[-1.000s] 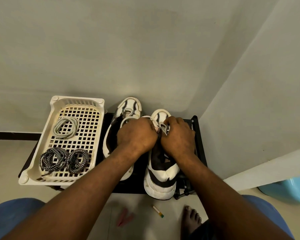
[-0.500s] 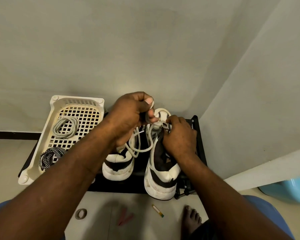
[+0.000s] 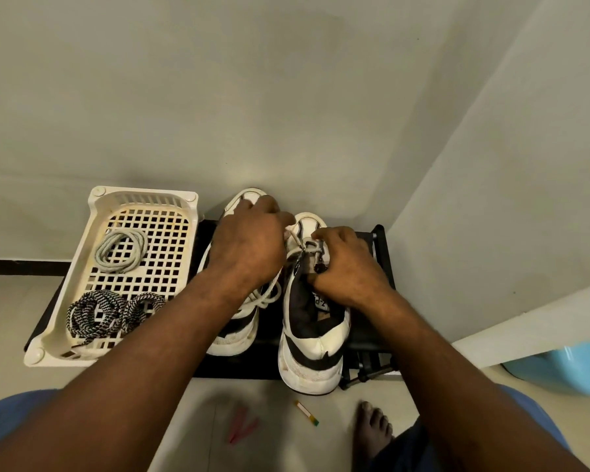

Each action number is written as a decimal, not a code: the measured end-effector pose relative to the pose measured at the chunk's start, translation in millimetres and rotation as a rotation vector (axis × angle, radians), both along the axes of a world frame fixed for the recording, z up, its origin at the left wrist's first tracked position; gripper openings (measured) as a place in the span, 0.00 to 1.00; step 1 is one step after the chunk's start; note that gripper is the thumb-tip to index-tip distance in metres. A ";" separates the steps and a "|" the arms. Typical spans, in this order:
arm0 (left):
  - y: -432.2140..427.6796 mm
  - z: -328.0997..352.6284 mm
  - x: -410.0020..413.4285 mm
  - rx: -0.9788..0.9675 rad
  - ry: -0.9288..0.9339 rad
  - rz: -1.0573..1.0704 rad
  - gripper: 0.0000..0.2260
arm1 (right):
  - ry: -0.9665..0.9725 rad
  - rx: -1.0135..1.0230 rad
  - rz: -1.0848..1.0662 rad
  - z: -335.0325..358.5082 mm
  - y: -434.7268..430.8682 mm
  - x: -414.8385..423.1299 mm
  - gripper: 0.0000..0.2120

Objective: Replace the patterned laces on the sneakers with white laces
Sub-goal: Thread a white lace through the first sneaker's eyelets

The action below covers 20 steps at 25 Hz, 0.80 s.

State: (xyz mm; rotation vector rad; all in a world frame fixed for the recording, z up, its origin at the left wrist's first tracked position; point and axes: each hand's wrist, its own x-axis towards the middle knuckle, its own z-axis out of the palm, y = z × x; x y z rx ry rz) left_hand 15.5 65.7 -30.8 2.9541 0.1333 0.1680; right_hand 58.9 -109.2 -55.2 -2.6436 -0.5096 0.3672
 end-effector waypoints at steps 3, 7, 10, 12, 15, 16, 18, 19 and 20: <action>-10.2 -12.0 7.0 0.110 0.128 -0.071 0.20 | -0.082 0.013 -0.056 7.4 -5.8 3.6 0.25; -11.0 -10.3 13.1 0.118 0.098 -0.012 0.12 | -0.085 0.176 -0.151 9.0 -4.0 4.6 0.14; -3.8 14.2 11.2 -0.202 0.104 0.019 0.08 | -0.088 0.234 -0.191 5.6 -1.1 5.1 0.12; 3.2 33.5 2.9 -0.770 0.072 0.000 0.05 | -0.101 0.254 -0.196 5.3 0.2 5.1 0.12; 12.9 55.3 -5.3 -1.429 -0.026 -0.089 0.08 | -0.169 0.412 -0.135 12.3 1.9 3.9 0.08; 13.1 58.2 -7.1 -1.537 -0.048 -0.120 0.09 | -0.131 0.593 -0.115 17.7 2.8 2.6 0.06; 8.0 59.7 -9.6 -1.694 -0.063 -0.165 0.11 | 0.088 1.006 -0.030 30.7 5.3 -1.7 0.08; 4.8 58.3 -9.4 -1.758 -0.066 -0.172 0.13 | 0.187 1.132 0.016 34.3 7.2 -5.5 0.11; 0.4 57.0 -9.5 -1.808 -0.071 -0.173 0.15 | 0.235 1.175 0.040 36.2 9.8 -10.2 0.13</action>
